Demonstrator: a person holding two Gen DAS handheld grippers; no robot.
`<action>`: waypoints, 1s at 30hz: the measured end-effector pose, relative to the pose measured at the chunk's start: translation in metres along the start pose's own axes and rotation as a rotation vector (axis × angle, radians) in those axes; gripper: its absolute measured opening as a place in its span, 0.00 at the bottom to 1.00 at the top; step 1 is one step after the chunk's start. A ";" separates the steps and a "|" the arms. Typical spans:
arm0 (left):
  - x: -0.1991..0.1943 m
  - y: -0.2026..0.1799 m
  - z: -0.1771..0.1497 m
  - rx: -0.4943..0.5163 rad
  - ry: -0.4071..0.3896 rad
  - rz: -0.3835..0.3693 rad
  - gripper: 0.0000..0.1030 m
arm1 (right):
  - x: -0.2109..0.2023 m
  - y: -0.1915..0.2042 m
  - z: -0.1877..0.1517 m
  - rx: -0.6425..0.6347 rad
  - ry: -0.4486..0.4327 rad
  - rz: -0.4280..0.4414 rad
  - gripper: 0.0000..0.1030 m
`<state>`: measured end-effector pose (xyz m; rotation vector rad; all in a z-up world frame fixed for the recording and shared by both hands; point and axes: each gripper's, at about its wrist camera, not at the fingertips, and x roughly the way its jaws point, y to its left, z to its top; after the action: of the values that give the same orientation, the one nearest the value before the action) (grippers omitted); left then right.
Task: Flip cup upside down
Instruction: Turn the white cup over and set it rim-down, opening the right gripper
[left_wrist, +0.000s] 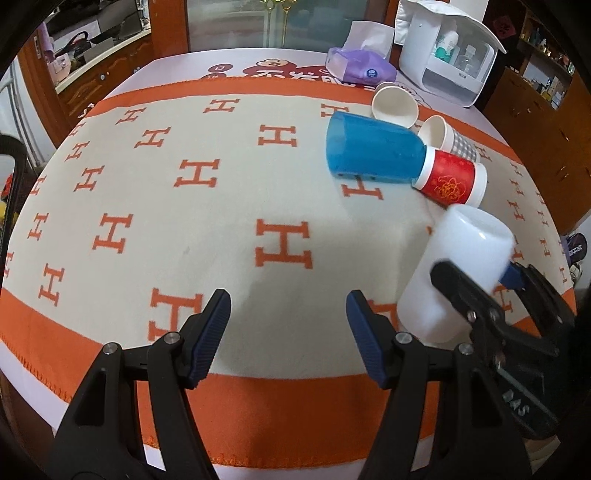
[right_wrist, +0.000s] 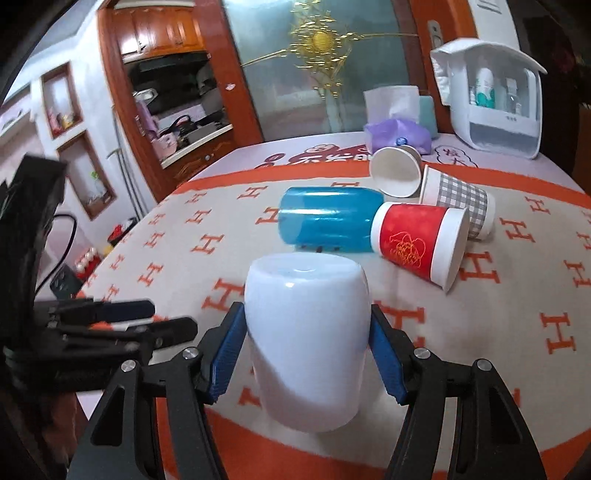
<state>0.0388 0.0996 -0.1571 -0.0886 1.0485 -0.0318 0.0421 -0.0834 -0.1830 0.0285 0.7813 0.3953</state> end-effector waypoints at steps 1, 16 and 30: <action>-0.001 0.001 -0.002 -0.003 0.000 0.002 0.61 | -0.002 0.003 -0.005 -0.021 0.005 -0.003 0.63; -0.005 0.001 -0.012 0.018 0.014 0.012 0.71 | -0.031 0.012 -0.026 -0.058 0.003 -0.013 0.90; -0.041 -0.016 -0.012 0.039 0.075 -0.001 0.71 | -0.077 -0.008 -0.013 0.147 0.167 -0.034 0.90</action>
<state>0.0083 0.0858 -0.1257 -0.0523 1.1228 -0.0568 -0.0138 -0.1199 -0.1410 0.1212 0.9736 0.3098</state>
